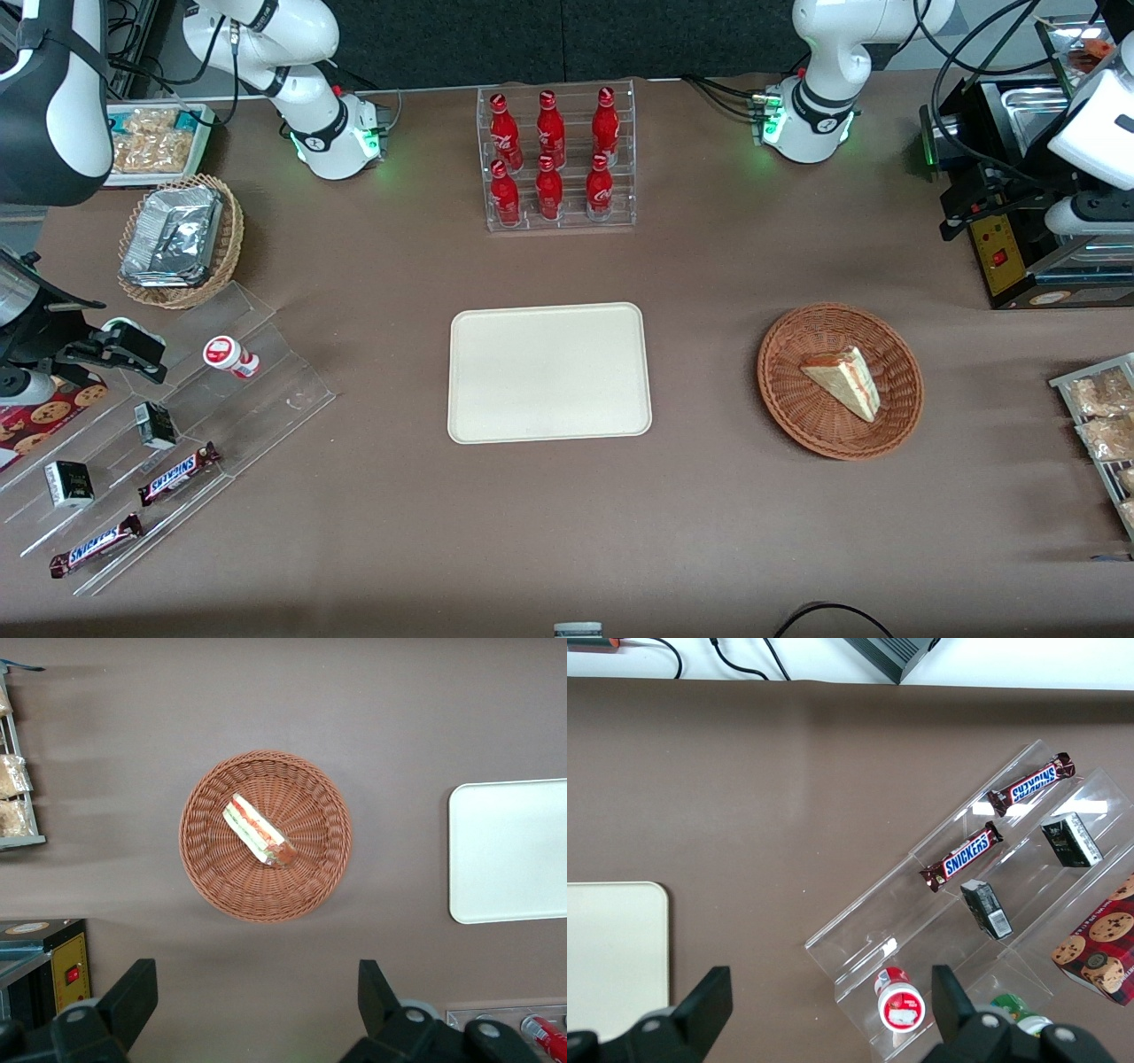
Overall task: Place sandwich from basket to tray
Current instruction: 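Move the left gripper down over the sandwich in the wicker basket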
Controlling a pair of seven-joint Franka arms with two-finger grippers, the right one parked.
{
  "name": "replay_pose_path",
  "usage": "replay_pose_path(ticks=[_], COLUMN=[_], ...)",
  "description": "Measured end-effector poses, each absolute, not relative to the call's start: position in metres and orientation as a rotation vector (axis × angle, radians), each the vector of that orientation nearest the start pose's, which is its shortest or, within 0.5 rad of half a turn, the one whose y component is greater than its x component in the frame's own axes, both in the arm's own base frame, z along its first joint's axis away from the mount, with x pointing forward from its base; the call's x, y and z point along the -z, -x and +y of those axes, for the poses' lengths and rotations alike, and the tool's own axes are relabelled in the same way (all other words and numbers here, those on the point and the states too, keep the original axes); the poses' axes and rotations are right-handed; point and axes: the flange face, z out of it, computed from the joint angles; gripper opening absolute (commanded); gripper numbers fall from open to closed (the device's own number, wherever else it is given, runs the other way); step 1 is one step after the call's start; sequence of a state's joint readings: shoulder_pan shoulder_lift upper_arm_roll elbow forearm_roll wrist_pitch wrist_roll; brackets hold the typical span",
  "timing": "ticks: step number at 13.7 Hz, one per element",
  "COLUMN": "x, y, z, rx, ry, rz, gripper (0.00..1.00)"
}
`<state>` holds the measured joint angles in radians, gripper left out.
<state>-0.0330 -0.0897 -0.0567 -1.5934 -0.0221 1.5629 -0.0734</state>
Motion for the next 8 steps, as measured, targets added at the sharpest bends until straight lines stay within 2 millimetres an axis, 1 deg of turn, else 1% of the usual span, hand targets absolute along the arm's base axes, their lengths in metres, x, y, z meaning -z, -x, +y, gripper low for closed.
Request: replay_pose_path(ticks=[3,4,5,6,8], x=[-0.657,-0.652,-0.643,-0.629,-0.588], y=[-0.521,-0.521,-0.524,-0.527,-0.540], z=[-0.051,-0.051,-0.051,-0.051,-0.052], rx=[0.034,0.011,-0.023,-0.066,-0.138], ry=[3.160,3.160,3.155,3.144,3.105], rz=[0.013,-0.030,-0.120,-0.230,-0.458], gripper=[1.00,1.00,1.00,1.00,1.00])
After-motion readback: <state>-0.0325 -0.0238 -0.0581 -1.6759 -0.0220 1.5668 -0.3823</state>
